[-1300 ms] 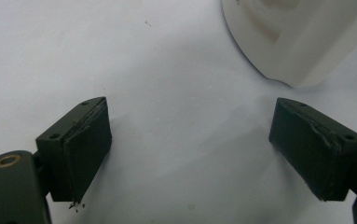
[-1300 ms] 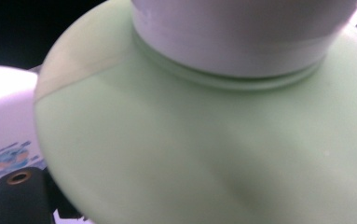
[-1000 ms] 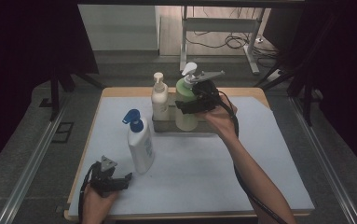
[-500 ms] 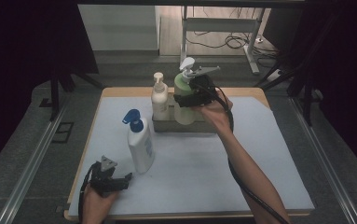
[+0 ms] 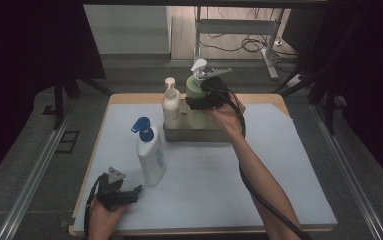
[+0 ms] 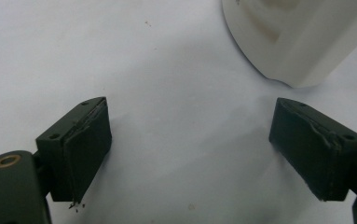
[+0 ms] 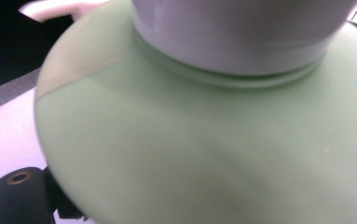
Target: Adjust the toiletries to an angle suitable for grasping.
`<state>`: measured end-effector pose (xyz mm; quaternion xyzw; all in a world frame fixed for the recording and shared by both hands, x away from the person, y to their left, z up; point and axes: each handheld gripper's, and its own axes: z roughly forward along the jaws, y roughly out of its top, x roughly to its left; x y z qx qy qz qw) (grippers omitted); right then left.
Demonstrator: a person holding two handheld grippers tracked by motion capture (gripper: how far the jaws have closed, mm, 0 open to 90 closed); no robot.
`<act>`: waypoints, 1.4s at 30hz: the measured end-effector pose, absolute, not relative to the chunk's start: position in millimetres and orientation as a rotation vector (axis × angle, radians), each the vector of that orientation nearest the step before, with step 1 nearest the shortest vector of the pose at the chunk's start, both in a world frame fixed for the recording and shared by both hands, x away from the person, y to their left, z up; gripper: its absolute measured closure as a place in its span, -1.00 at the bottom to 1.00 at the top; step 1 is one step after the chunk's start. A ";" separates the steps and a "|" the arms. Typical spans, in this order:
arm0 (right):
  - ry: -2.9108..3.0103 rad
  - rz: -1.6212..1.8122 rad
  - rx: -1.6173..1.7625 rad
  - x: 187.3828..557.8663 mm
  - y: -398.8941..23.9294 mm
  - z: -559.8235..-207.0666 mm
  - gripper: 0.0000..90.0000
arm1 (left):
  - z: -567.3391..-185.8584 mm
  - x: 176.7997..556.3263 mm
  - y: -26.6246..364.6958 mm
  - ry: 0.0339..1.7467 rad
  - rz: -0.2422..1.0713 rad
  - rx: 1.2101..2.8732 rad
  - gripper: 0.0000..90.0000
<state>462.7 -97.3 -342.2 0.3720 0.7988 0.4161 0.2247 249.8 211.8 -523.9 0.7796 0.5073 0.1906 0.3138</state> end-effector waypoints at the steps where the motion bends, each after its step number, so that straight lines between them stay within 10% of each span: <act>1: 2.204 1.148 1.026 462.7 -97.3 -342.2 -0.72 | -523.9 249.8 211.8 1.338 0.502 2.055 -0.72; 42: 2.254 1.064 1.115 473.4 -111.5 -410.9 -0.73 | -523.8 249.8 212.0 1.335 0.502 2.060 -0.72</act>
